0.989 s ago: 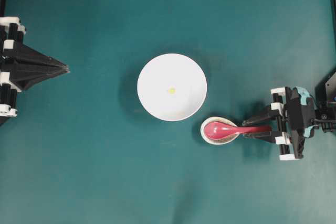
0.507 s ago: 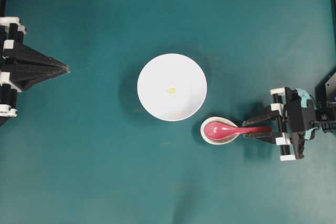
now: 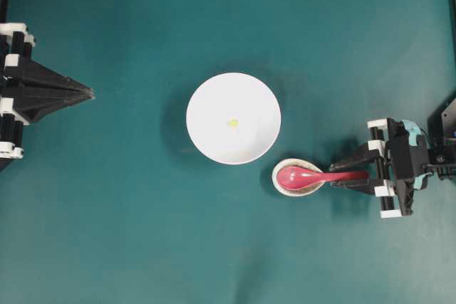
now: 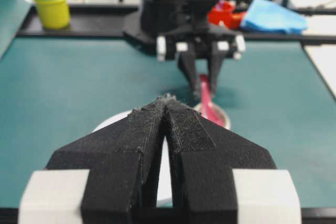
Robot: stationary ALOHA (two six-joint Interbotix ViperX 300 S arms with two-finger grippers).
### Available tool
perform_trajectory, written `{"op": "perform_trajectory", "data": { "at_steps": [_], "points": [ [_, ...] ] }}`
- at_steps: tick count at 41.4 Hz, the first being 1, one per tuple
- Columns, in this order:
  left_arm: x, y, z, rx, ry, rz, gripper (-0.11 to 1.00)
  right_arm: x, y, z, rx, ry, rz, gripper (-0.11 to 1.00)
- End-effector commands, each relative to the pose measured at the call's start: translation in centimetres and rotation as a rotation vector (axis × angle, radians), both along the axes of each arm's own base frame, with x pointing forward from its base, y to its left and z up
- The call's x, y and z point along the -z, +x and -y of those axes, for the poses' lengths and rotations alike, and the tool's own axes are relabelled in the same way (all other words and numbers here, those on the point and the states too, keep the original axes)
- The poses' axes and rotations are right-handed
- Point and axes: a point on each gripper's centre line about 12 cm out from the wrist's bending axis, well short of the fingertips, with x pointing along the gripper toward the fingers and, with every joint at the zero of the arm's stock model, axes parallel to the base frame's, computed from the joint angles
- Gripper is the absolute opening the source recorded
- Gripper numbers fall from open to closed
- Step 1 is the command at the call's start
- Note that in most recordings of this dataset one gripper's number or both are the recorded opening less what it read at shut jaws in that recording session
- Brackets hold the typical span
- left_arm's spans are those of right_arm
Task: Scoop the yellow hexagonal prism block from the bowl with a spoon using the right arm.
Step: 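Close the right gripper on the red spoon handle, then lift the red spoon off the rest and carry it toward the bowl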
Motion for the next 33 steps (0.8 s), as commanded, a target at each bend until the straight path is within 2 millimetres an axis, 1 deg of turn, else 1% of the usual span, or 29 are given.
{"op": "perform_trajectory", "data": {
  "at_steps": [1, 5, 11, 16, 26, 33],
  "points": [
    [-0.6, 0.3, 0.0, 0.002, 0.001, 0.012, 0.01, -0.5, 0.4, -0.1, 0.002, 0.007, 0.026, 0.39],
    [-0.6, 0.3, 0.0, 0.002, 0.0, 0.014, 0.01, -0.5, 0.3, -0.1, 0.002, 0.007, 0.026, 0.36],
    [-0.5, 0.3, 0.0, 0.002, 0.001, 0.009, 0.01, -0.6, 0.3, -0.1, 0.001, 0.006, 0.035, 0.29],
    [-0.5, 0.3, 0.0, 0.002, 0.001, 0.005, 0.01, -0.6, 0.4, -0.1, 0.003, 0.007, 0.04, 0.26],
    [-0.5, 0.3, 0.0, 0.002, 0.001, 0.005, 0.01, -0.8, 0.4, -0.1, 0.003, 0.01, 0.045, 0.25],
    [-0.5, 0.3, 0.0, 0.002, 0.0, 0.005, 0.01, -1.7, 0.4, 0.0, 0.006, 0.025, 0.077, 0.25]
  ]
}}
